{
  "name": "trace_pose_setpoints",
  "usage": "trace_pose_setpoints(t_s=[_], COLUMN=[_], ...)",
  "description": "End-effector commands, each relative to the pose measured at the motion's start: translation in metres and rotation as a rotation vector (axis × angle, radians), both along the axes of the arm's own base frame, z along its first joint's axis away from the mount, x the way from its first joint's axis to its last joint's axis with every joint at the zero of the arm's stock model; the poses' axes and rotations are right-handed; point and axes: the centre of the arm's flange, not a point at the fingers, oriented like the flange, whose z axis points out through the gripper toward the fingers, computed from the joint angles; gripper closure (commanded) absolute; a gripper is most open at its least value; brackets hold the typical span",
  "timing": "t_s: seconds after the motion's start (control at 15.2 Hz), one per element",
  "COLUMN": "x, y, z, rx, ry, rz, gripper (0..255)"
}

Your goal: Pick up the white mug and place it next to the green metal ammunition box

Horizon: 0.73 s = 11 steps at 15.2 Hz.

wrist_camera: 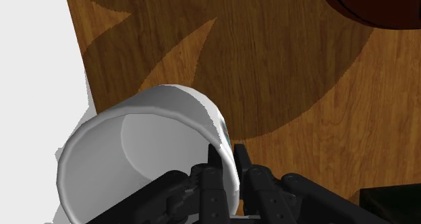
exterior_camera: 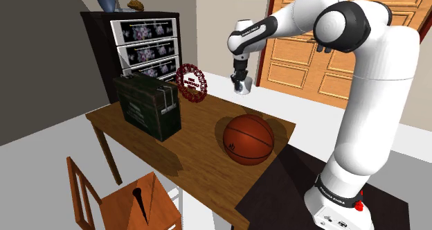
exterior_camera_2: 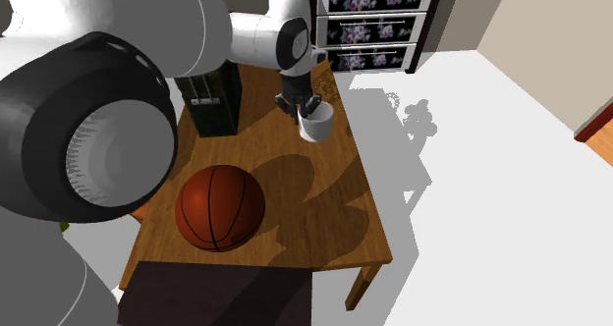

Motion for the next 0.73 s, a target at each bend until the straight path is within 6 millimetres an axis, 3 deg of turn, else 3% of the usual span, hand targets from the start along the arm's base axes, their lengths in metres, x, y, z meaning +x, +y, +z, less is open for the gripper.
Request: trace_pose_setpoints(t_s=[0.0,0.66], x=[0.0,0.0], y=[-0.001,-0.001], z=[0.01,0.063], rx=[0.0,0.0], ry=[0.0,0.0], rz=[0.0,0.0], gripper=[255,255])
